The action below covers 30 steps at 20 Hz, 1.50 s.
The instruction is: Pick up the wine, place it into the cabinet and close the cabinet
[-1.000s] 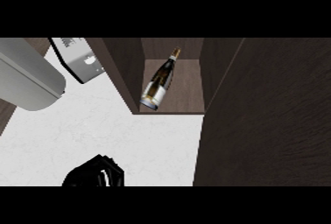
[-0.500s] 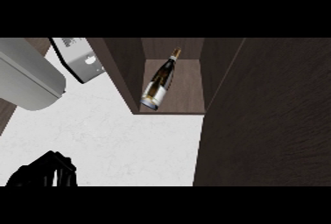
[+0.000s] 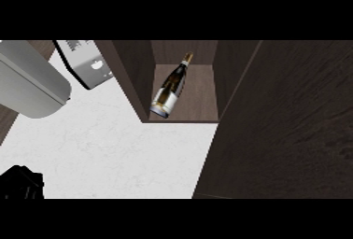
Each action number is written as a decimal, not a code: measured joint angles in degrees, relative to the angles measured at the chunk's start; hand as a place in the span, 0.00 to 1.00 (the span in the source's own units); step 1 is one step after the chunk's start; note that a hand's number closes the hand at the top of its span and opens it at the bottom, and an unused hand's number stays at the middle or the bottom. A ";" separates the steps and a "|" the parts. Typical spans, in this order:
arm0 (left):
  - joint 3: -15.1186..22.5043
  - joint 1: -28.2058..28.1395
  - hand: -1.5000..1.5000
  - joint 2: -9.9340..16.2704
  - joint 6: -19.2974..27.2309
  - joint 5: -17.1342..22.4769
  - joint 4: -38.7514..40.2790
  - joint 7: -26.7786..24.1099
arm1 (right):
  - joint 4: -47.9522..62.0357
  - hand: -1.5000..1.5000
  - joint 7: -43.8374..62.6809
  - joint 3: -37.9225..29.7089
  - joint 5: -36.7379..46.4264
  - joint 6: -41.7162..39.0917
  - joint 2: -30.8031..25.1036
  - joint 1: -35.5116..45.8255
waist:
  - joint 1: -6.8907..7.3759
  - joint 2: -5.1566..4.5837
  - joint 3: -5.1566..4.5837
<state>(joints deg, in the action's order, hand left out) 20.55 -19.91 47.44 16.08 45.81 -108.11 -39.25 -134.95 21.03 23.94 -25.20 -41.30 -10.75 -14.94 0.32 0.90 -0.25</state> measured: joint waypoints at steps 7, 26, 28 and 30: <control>-4.74 -2.62 1.00 3.22 -5.41 3.10 1.41 -0.48 | -2.01 1.00 5.44 8.38 13.75 5.21 6.06 6.61 | -0.18 0.37 -0.11; -10.10 -4.97 1.00 6.68 -15.48 6.95 4.39 -1.48 | 0.14 1.00 3.59 13.82 17.67 13.90 1.83 16.52 | 2.94 -0.31 -0.42; -10.27 -4.98 1.00 6.79 -16.14 7.13 4.70 -1.50 | 0.35 1.00 3.32 13.92 17.25 14.00 1.59 16.84 | 3.21 -0.37 -0.46; -10.43 -4.96 1.00 6.99 -16.82 7.25 4.91 -1.51 | 0.69 1.00 2.94 13.78 16.58 14.15 1.43 16.88 | 3.59 -0.51 -0.50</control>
<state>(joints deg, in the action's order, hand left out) 10.13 -24.87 54.43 -0.74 53.07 -103.20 -40.76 -134.26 23.98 37.72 -8.61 -27.15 -9.32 1.94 3.91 0.39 -0.75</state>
